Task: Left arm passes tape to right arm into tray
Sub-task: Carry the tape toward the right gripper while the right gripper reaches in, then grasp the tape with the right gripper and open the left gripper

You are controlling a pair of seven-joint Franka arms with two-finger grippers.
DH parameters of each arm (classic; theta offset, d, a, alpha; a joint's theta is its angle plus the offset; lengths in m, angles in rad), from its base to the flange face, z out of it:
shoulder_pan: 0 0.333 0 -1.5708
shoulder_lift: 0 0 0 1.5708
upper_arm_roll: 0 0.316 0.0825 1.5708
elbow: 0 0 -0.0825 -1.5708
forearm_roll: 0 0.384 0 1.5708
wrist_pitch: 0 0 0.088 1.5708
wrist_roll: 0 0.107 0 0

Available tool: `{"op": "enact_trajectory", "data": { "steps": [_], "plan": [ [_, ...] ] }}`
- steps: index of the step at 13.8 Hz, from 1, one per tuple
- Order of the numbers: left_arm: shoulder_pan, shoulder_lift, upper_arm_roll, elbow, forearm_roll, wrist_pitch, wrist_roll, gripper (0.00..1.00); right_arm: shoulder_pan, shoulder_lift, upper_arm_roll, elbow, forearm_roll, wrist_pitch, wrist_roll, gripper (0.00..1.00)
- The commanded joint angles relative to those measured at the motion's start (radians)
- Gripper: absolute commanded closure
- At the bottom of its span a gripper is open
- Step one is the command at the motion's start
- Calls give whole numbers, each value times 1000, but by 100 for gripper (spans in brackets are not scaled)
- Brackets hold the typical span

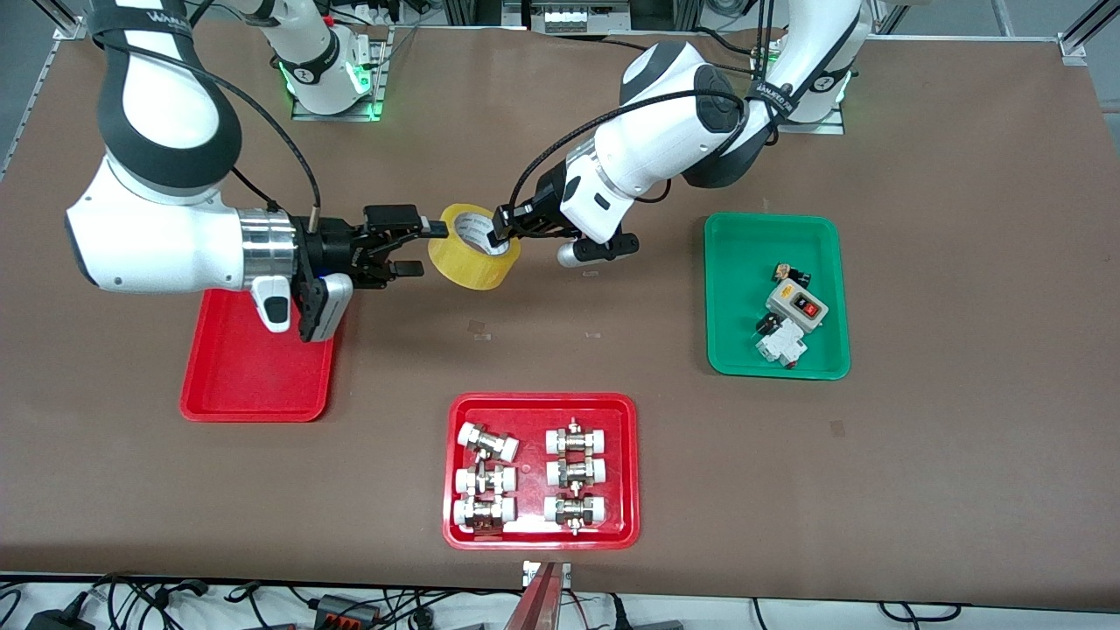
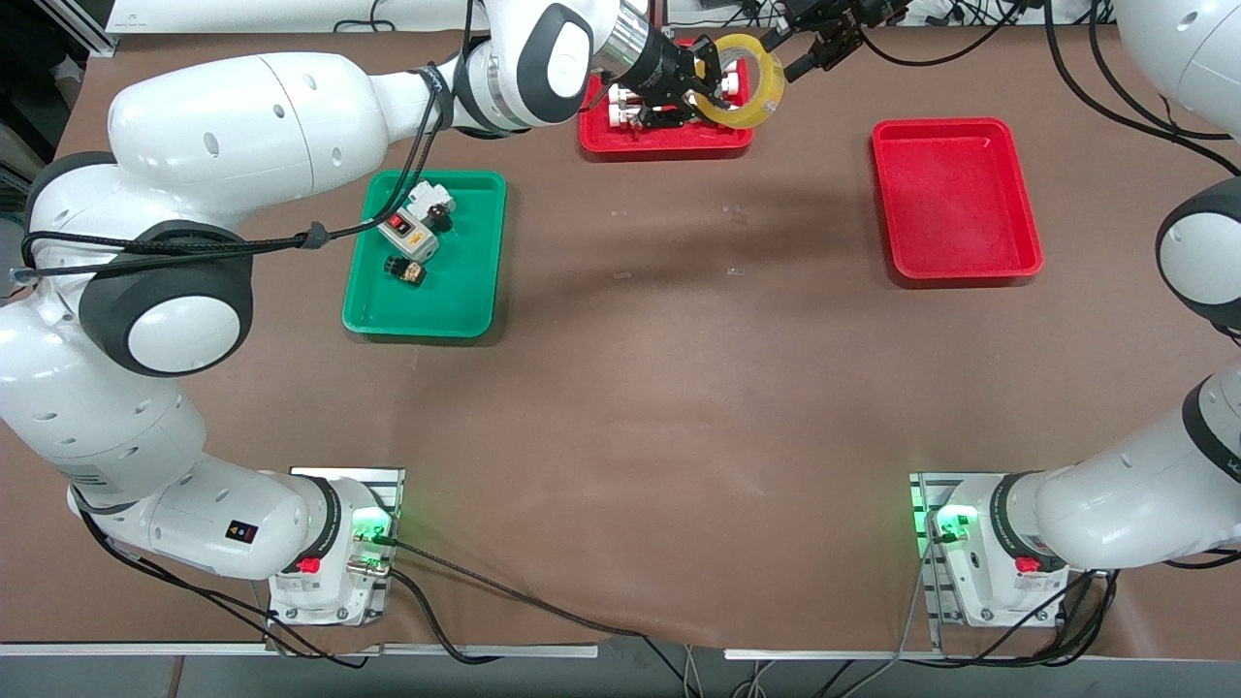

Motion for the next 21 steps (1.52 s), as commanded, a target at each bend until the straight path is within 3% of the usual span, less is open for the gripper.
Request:
{"op": "enact_trajectory", "data": {
  "steps": [1, 10, 12, 13, 16, 18, 21],
  "plan": [
    [-6, 0, 1, 13, -30, -2, 18, 98, 12, 15, -2, 23, 24, 8, -19, 0],
    [-15, 2, 1, 14, -30, -2, 16, 98, 16, 16, 0, 20, 44, -3, -19, 0],
    [-13, 2, 1, 14, -30, -2, 16, 98, 18, 16, 0, 20, 45, -7, -19, 14],
    [-15, 2, 1, 13, -30, -2, 16, 98, 19, 16, -2, 20, 45, -9, -13, 48],
    [-15, 2, 1, 13, -30, -2, 16, 98, 19, 16, -2, 20, 45, -9, -18, 68],
    [-15, 4, 1, 13, -30, -2, 18, 98, 19, 16, 0, 20, 45, -9, -18, 73],
    [-15, 5, 1, 13, -30, -2, 16, 98, 18, 16, 0, 20, 45, -9, -18, 73]
  ]
}}
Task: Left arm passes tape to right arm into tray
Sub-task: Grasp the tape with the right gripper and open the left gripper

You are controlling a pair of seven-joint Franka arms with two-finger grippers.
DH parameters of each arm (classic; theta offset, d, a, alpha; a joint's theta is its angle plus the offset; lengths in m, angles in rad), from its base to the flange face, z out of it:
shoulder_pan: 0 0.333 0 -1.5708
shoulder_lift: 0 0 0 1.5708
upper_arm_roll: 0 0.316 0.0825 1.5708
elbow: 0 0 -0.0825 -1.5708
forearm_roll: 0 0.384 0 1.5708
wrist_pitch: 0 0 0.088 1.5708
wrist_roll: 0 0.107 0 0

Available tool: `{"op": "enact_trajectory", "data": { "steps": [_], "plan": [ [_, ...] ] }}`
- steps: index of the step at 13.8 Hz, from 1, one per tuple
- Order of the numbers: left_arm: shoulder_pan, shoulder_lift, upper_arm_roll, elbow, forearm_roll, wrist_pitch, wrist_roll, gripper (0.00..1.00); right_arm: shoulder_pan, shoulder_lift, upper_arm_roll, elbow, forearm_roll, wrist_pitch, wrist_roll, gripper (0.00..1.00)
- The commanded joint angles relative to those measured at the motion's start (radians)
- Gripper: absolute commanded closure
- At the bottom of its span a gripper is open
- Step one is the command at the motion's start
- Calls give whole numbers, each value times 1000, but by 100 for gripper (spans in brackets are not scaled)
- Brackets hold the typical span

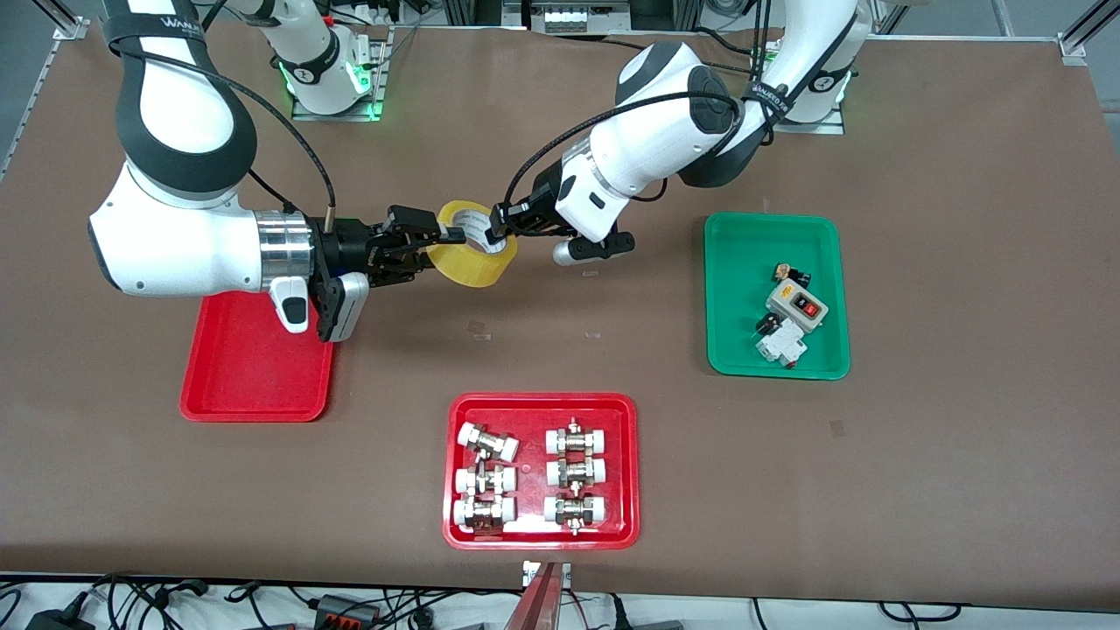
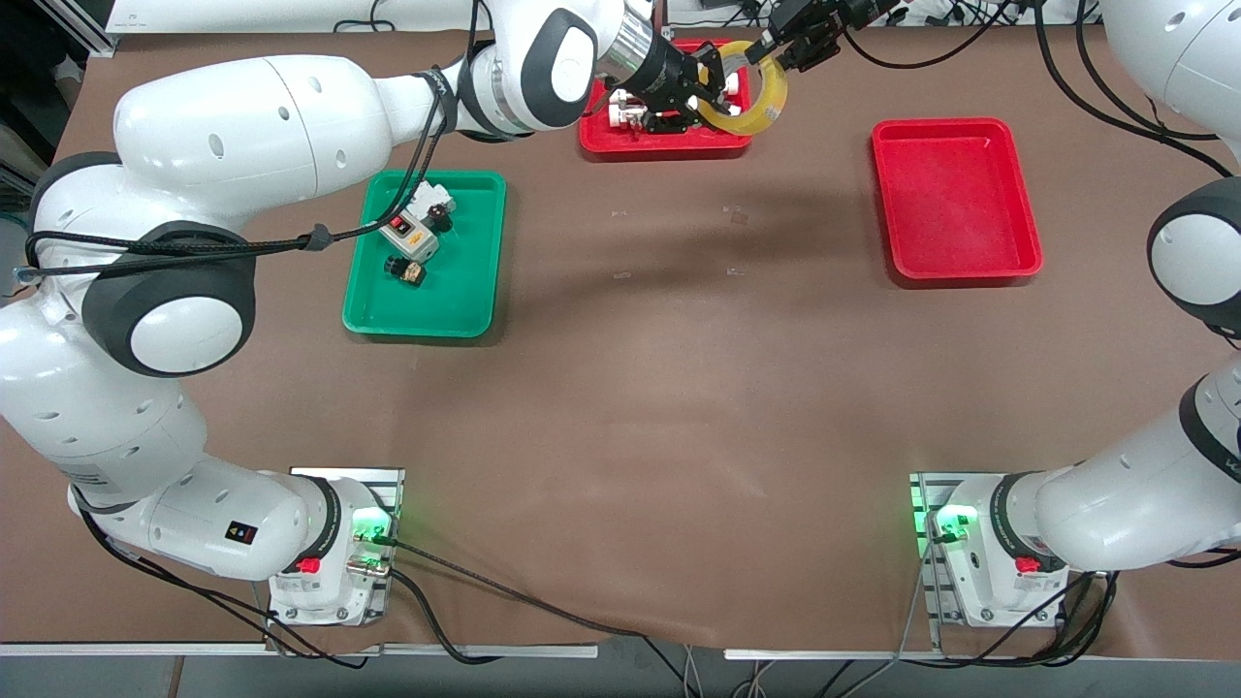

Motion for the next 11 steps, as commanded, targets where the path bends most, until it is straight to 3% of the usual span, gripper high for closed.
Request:
{"op": "enact_trajectory", "data": {
  "steps": [1, 2, 3, 4, 6, 11],
  "plan": [
    [-6, 0, 0, 15, -29, 1, 15, 97, 1, 8, -2, 12, 13, -7, -3, 73],
    [-5, 0, 0, 15, -31, 1, 15, 84, 1, 8, 0, 12, 13, -7, -5, 73],
    [-3, 0, 0, 15, -31, 1, 15, 46, -1, 8, -2, 12, 13, -7, -3, 73],
    [-3, 0, 0, 15, -31, 1, 18, 16, -1, 8, -2, 12, 13, -7, -5, 73],
    [-2, -3, 2, 8, -29, -10, 15, 0, -2, 8, -2, 12, 13, -7, -5, 73],
    [40, -44, 8, -13, -17, -103, 18, 0, -11, 27, -5, 12, 13, -7, -46, 74]
  ]
}}
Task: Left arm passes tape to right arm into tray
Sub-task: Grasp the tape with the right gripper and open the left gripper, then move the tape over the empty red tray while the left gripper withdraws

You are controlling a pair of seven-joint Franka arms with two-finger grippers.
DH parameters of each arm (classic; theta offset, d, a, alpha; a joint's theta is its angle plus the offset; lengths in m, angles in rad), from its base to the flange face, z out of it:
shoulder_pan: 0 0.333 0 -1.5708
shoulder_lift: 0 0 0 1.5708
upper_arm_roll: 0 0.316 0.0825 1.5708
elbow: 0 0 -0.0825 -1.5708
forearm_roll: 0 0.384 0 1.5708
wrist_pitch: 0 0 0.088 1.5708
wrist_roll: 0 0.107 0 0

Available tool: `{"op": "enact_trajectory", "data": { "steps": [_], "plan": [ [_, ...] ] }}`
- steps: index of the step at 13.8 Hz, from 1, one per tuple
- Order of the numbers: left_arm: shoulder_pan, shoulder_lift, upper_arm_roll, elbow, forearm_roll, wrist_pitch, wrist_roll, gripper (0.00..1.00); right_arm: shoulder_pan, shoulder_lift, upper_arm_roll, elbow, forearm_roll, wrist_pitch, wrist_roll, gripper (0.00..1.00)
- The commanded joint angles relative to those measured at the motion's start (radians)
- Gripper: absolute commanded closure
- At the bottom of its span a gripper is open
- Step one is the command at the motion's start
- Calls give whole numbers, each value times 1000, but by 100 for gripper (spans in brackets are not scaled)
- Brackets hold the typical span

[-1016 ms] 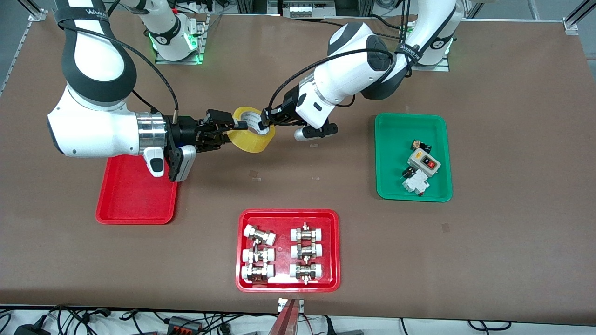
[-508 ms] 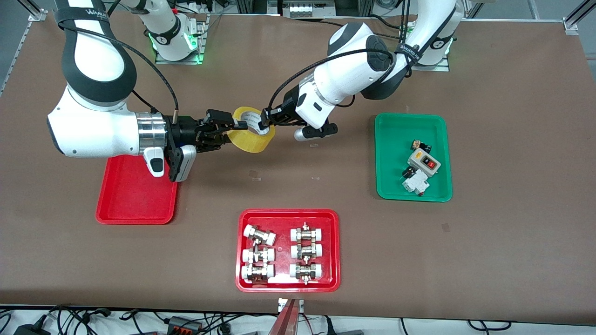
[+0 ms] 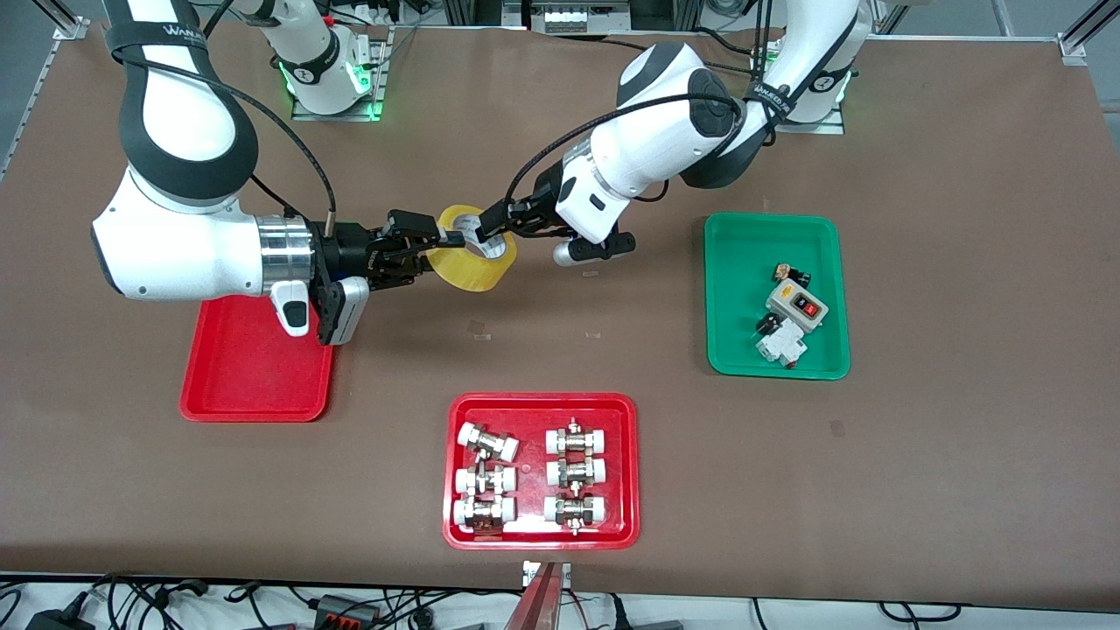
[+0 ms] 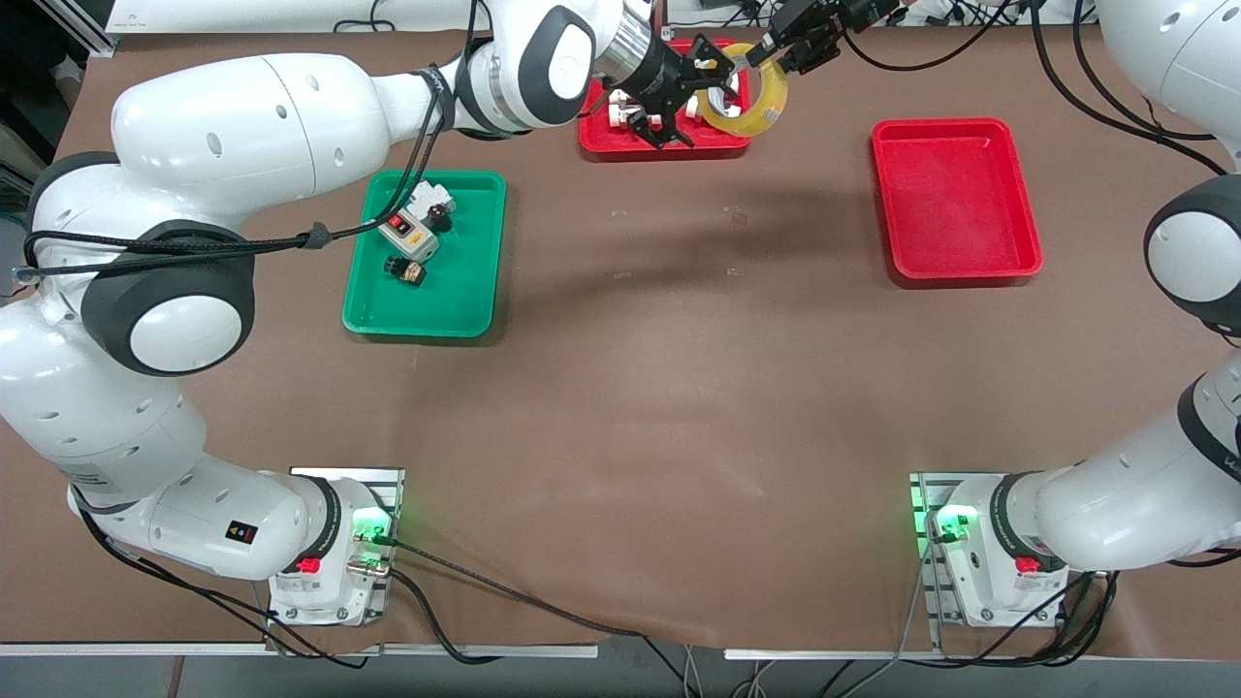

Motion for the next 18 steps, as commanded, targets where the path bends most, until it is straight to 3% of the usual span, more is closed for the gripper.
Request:
{"op": "enact_trajectory", "data": {
  "steps": [1, 5, 9, 13, 16, 18],
  "plan": [
    [49, -59, 7, -18, -15, -76, 17, 0, -14, 16, 1, 12, 14, -8, -45, 74],
    [133, -127, 10, -20, 75, -220, 11, 0, -48, 50, -1, 12, 12, -9, -66, 76],
    [242, -160, 10, -14, 242, -369, 16, 0, -104, 66, -5, -2, -15, -9, -63, 76],
    [343, -232, 10, -14, 322, -503, 31, 0, -230, 115, -5, -3, -136, -37, -63, 76],
    [434, -277, 3, -15, 390, -613, 167, 0, -325, 143, -5, -3, -236, -51, -65, 76],
    [428, -300, 59, -15, 434, -702, 276, 0, -394, 177, -5, -3, -282, -51, -68, 75]
  ]
}}
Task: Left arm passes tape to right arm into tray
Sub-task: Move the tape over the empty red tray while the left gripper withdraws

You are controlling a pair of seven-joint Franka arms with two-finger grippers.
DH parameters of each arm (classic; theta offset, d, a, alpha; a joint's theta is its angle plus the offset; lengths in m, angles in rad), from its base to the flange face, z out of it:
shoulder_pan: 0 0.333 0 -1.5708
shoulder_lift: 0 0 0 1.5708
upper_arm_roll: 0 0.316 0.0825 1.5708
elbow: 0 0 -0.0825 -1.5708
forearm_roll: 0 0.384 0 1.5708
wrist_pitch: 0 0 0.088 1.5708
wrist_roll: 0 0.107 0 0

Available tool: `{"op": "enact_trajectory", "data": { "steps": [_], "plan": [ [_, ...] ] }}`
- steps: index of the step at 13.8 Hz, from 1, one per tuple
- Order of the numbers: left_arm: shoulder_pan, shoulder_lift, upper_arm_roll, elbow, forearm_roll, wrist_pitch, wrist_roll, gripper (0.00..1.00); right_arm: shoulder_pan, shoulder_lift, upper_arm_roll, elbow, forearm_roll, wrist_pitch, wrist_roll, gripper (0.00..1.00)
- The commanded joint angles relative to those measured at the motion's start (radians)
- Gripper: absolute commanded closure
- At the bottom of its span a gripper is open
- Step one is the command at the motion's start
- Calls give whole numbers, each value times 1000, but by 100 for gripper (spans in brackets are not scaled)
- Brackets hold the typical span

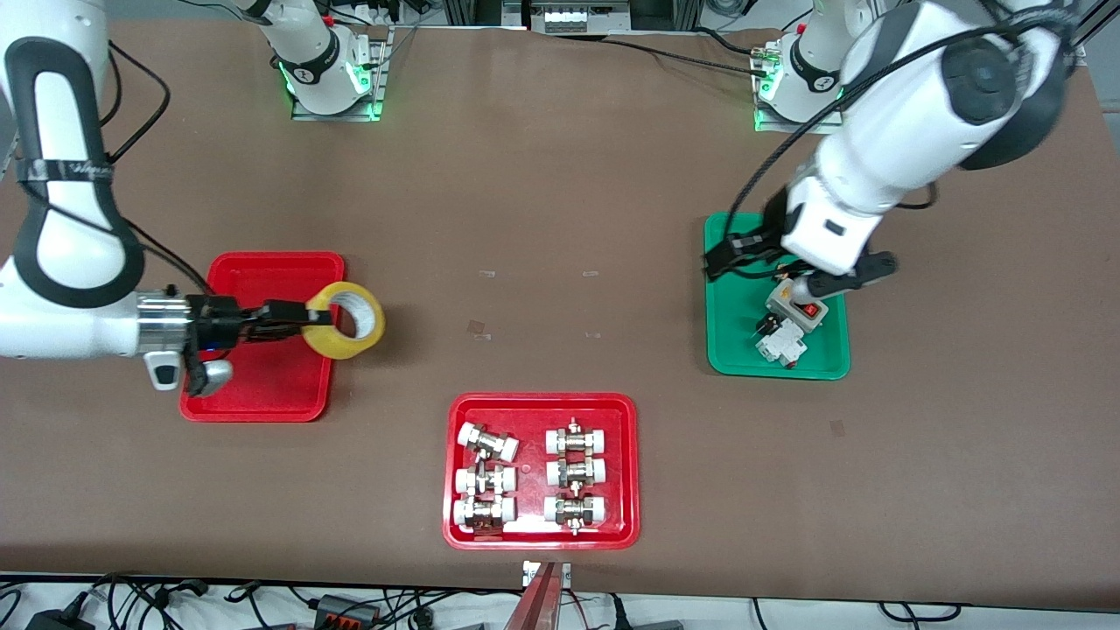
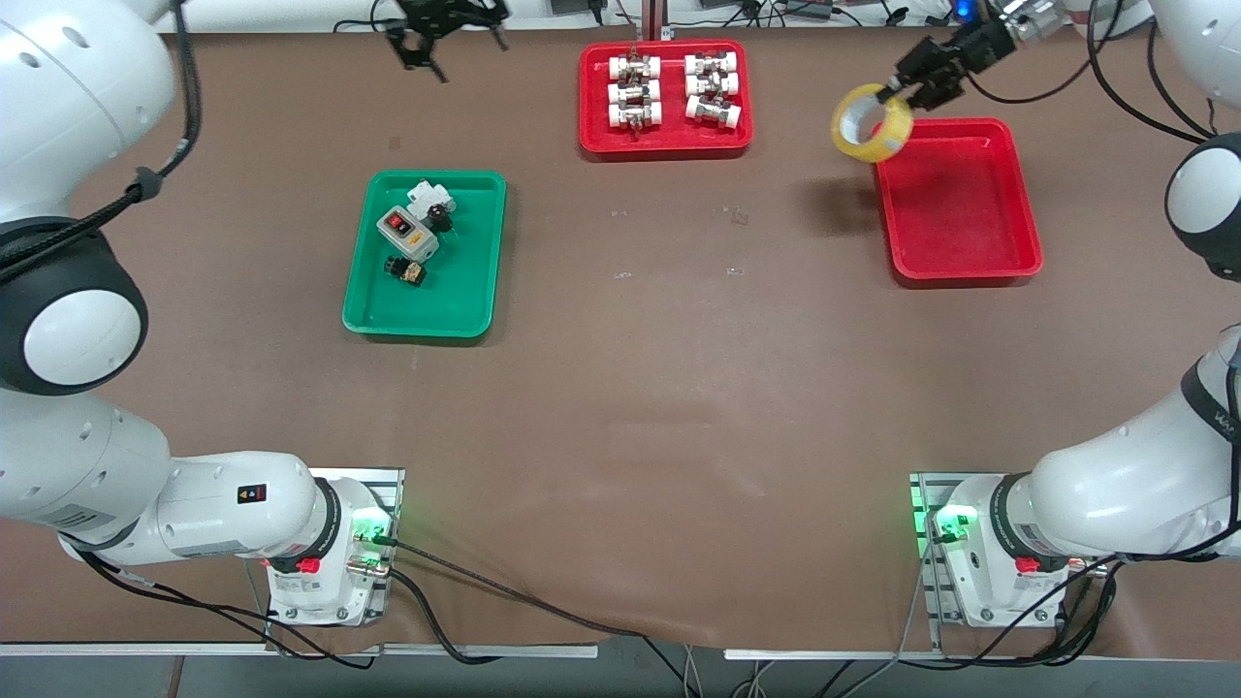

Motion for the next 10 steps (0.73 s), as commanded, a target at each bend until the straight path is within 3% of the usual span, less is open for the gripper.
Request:
{"op": "enact_trajectory", "data": {
  "steps": [1, 5, 10],
  "plan": [
    [-27, -68, 94, -18, 52, -103, 151, 0, -96, 35, 18, 8, -39, -25, -9, 75],
    [-72, -149, 298, -25, 57, -206, 462, 0, -250, 129, 18, 9, -39, -77, -153, 75],
    [-72, -209, 432, -44, 129, -210, 693, 0, -319, 223, 21, 15, -11, -74, -282, 75]
  ]
}}
